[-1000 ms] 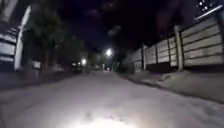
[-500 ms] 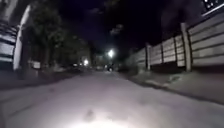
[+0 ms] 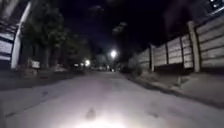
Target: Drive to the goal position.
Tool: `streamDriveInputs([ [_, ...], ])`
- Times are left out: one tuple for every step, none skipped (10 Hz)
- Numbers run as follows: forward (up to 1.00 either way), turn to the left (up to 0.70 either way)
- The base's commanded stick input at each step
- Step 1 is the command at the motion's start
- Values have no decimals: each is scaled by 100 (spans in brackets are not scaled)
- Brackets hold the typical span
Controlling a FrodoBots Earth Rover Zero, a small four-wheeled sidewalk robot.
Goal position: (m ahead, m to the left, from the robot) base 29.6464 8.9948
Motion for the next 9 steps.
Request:
streamDriveInputs([
  [70, -6],
  [70, -35],
  [70, -35],
  [70, -35],
  [70, -24],
  [70, -11],
  [70, -4],
  [70, -1],
  [70, 0],
])
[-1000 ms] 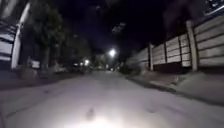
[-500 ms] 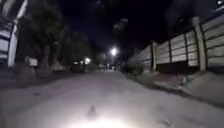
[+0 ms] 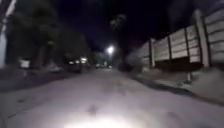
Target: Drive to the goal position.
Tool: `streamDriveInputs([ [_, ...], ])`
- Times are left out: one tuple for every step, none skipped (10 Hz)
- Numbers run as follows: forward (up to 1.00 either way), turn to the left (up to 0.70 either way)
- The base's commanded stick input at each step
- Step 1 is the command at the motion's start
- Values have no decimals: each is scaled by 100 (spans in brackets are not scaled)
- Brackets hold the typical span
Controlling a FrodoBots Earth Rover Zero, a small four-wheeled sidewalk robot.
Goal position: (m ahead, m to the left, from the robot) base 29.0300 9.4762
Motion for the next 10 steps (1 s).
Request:
streamDriveInputs([
  [70, 0],
  [70, 0],
  [70, 0],
  [70, 0],
  [70, 0],
  [70, 0],
  [70, 0],
  [70, 0],
  [70, 0],
  [70, 0],
])
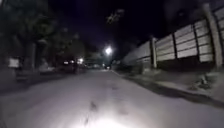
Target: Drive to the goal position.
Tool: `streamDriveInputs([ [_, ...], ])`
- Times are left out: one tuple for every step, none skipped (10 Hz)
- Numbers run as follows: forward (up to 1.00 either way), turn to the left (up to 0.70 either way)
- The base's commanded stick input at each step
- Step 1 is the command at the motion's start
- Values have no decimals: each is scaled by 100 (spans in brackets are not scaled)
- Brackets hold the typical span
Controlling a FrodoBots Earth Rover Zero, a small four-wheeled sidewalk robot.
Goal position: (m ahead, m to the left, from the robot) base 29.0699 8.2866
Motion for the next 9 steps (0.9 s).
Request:
streamDriveInputs([
  [70, 0],
  [70, -2],
  [70, -24],
  [70, -35],
  [70, -20],
  [70, -1],
  [70, 0],
  [70, 0],
  [70, 0],
])
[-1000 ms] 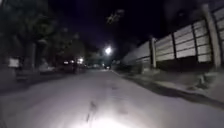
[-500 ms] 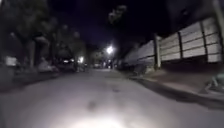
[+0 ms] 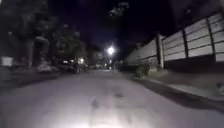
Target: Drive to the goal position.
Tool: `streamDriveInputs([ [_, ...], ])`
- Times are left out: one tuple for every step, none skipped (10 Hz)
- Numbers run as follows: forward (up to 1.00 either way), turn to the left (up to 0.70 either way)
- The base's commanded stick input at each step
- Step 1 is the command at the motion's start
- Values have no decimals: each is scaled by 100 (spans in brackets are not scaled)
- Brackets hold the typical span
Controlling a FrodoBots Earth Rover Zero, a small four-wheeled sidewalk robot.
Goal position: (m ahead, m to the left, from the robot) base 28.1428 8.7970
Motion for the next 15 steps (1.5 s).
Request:
streamDriveInputs([
  [70, 0],
  [70, 0],
  [70, 0],
  [70, 0],
  [70, 0],
  [70, 0],
  [70, 0],
  [70, 0],
  [70, 0],
  [70, 0],
  [70, 0],
  [70, 0],
  [70, 0],
  [70, 0],
  [70, 0],
])
